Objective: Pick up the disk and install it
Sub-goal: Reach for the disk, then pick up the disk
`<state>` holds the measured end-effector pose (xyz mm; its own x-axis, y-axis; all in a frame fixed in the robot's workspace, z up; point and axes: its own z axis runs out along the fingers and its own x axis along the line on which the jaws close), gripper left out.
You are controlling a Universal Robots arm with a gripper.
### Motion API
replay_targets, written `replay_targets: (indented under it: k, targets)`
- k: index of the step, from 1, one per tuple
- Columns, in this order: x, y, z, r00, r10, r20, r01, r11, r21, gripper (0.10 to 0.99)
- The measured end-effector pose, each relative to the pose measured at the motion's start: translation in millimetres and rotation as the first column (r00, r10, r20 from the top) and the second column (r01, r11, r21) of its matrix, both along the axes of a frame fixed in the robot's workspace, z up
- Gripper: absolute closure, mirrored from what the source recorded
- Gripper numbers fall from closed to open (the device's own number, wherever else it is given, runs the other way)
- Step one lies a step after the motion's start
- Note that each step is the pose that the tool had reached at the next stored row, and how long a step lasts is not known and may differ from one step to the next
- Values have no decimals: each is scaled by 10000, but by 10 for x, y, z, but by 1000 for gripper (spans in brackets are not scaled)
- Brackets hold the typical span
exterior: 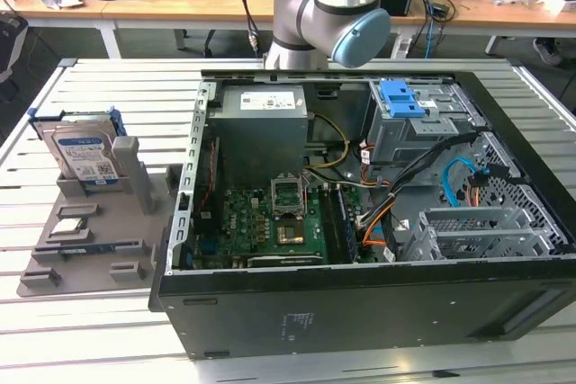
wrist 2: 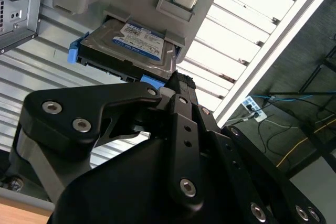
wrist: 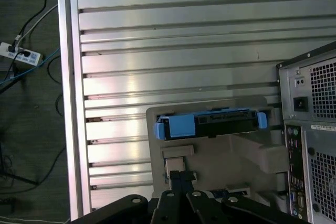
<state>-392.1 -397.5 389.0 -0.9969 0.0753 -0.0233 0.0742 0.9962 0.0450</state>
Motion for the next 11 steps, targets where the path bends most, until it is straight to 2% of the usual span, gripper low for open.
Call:
replay_targets:
  k: [5, 7, 8, 10, 11]
  targets:
    - [-1, 0, 0, 10000, 15, 1, -15, 10000, 0, 980]
    - [-2, 1, 0, 9992, 412, 0, -412, 9992, 0, 980]
    - [-1, 1, 0, 9967, 815, 0, -815, 9967, -1, 980]
    - [-1, 1, -1, 9935, 1139, 0, -1139, 9935, -15, 980]
    - [0, 0, 0, 9891, 1472, -6, -1472, 9891, -46, 980]
